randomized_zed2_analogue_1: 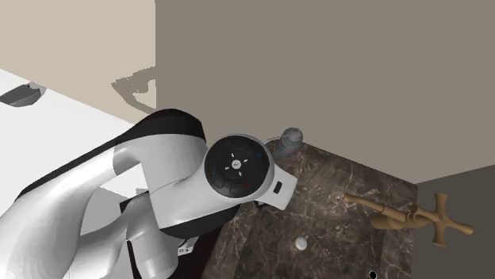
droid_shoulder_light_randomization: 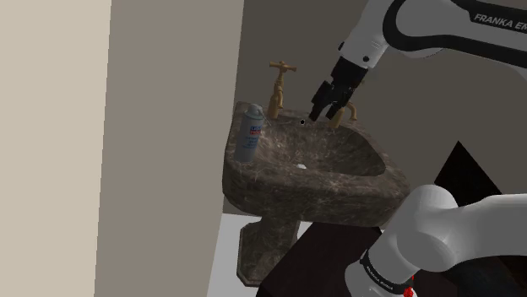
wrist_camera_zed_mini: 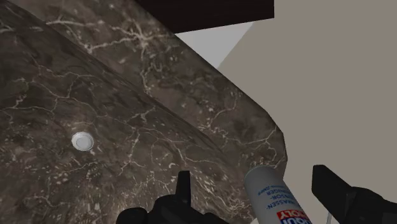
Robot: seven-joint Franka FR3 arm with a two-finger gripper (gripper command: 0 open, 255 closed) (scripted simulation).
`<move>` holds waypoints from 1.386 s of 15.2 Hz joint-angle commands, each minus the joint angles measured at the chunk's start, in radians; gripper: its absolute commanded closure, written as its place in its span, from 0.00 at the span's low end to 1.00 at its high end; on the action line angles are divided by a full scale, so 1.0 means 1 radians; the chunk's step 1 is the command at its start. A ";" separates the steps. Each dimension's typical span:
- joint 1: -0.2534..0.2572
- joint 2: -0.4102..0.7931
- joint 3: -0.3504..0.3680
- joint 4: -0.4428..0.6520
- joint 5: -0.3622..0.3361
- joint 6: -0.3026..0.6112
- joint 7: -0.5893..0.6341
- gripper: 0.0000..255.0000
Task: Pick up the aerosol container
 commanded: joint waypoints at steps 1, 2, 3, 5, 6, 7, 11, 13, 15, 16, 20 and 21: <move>0.000 0.000 0.000 0.000 0.000 0.000 0.000 0.00; 0.002 0.035 0.020 0.022 0.004 0.012 0.025 0.00; 0.004 0.070 0.041 0.046 0.006 0.023 0.050 0.00; 0.004 0.142 0.080 0.097 0.007 0.042 0.100 0.00; 0.004 0.179 0.099 0.126 0.006 0.050 0.125 0.00; 0.004 0.217 0.117 0.155 0.003 0.056 0.150 0.00; -0.001 0.373 0.186 0.288 -0.022 0.069 0.254 0.00; -0.003 0.455 0.218 0.364 -0.044 0.067 0.308 0.00; -0.002 0.459 0.221 0.355 -0.045 0.080 0.312 0.00; -0.002 0.457 0.221 0.340 -0.045 0.094 0.311 0.00; -0.001 0.452 0.222 0.281 -0.043 0.147 0.311 0.00; 0.000 0.451 0.223 0.258 -0.042 0.168 0.311 0.00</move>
